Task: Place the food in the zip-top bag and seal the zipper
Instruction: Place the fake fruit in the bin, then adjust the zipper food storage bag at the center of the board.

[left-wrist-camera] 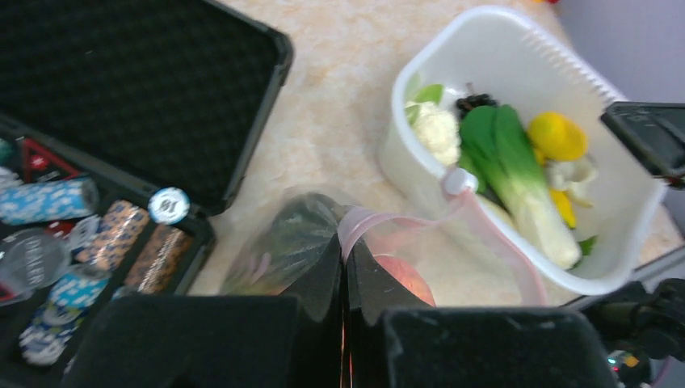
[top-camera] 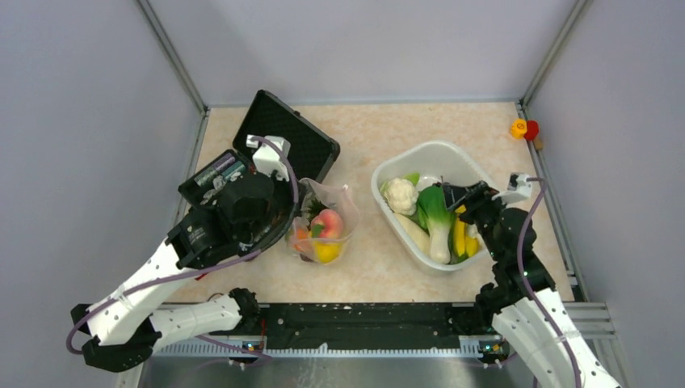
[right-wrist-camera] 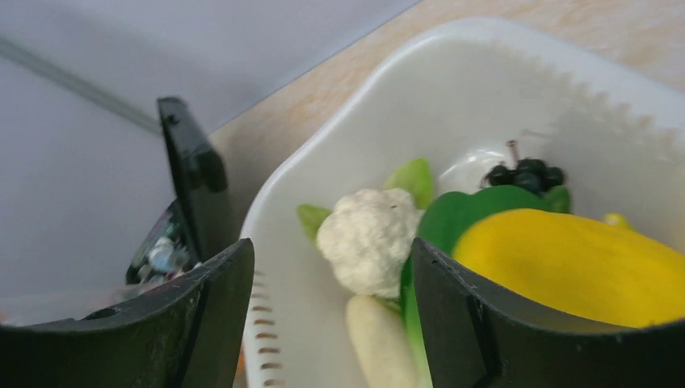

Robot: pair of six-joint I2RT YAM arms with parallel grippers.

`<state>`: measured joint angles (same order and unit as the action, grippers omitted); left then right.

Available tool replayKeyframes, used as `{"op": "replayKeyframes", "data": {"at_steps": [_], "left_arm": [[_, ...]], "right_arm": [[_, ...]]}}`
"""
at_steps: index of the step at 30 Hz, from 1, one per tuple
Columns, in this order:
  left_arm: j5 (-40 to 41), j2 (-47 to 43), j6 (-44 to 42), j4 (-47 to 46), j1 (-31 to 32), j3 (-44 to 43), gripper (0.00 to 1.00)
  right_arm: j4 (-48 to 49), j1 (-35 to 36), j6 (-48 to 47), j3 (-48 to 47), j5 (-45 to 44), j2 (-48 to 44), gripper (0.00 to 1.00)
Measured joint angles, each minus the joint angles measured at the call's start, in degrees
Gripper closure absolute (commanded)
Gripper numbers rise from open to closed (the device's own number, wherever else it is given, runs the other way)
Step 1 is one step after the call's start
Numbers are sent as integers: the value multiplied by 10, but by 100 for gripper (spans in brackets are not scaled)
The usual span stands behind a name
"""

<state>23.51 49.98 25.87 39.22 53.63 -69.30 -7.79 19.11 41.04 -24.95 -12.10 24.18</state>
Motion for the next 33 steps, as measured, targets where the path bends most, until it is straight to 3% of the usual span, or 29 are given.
{"op": "replayKeyframes", "data": {"at_steps": [7,17,22,28,33], "left_arm": [[46,38,3,106,0,-31,100],[41,56,-6,115,0,-41,100],[2,36,-19,80,0,-40,100],[-3,44,-23,73,0,-40,100],[-3,57,-23,69,0,-40,100]], "right_arm": [[40,0,-32,-41,169,100,29],[96,0,-38,-40,279,123,33],[207,15,20,-40,394,135,28],[126,224,-36,-163,345,209,27],[80,320,-76,-208,253,267,27]]}}
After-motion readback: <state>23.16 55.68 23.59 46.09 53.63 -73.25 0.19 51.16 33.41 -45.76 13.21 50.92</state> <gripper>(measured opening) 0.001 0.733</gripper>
